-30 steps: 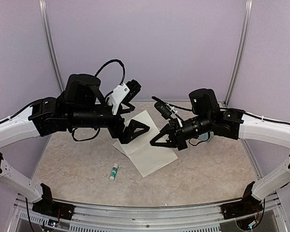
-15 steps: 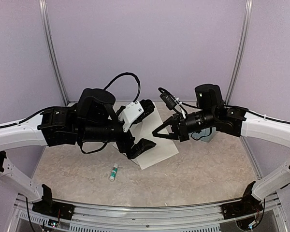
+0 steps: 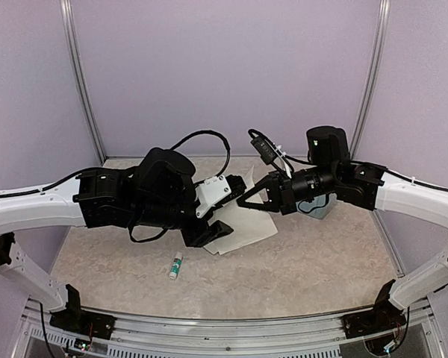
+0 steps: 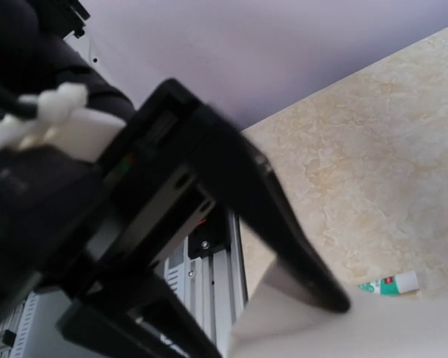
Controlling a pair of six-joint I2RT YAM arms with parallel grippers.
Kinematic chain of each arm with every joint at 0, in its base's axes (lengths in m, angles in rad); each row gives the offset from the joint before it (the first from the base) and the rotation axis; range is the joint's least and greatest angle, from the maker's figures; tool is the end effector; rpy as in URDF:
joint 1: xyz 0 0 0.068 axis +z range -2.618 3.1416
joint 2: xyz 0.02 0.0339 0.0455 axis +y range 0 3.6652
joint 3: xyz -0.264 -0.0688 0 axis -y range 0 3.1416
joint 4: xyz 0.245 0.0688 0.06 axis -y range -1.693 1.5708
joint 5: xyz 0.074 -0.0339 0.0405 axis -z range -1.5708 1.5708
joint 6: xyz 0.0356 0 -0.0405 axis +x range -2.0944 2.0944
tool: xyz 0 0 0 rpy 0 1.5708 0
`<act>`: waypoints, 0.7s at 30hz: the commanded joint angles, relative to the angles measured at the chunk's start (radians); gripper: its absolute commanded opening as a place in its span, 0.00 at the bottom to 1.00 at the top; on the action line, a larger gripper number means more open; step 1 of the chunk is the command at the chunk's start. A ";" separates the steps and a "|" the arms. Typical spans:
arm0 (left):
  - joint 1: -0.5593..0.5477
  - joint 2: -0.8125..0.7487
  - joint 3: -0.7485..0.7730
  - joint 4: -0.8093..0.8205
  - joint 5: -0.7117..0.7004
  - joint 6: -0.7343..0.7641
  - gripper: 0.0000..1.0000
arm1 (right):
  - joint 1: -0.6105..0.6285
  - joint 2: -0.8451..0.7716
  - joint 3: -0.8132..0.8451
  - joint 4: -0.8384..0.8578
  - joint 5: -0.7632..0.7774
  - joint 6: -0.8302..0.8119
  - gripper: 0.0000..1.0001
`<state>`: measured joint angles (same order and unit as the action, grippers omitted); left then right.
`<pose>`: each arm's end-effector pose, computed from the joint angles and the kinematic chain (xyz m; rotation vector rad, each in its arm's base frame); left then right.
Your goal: Place the letter into the envelope and seal it
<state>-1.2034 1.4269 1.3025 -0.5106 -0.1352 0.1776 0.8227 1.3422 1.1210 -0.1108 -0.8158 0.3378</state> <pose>0.1197 -0.2975 0.3391 1.3617 1.7680 -0.4215 0.1887 0.2415 0.3433 -1.0868 1.8076 1.5164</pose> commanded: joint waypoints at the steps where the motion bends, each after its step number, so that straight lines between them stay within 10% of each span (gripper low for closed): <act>1: -0.010 0.018 0.037 -0.026 0.009 0.009 0.53 | -0.014 0.005 0.018 -0.004 -0.024 0.004 0.00; 7: -0.012 0.037 0.048 -0.021 -0.010 0.015 0.68 | -0.014 0.037 0.035 -0.050 -0.042 -0.020 0.00; 21: -0.013 0.070 0.046 -0.011 0.040 -0.022 0.06 | -0.017 0.018 0.018 -0.066 -0.007 -0.035 0.01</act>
<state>-1.2087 1.4837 1.3319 -0.5259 -0.1158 0.1799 0.8158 1.3846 1.1294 -0.1776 -0.8513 0.3187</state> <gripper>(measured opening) 0.087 0.002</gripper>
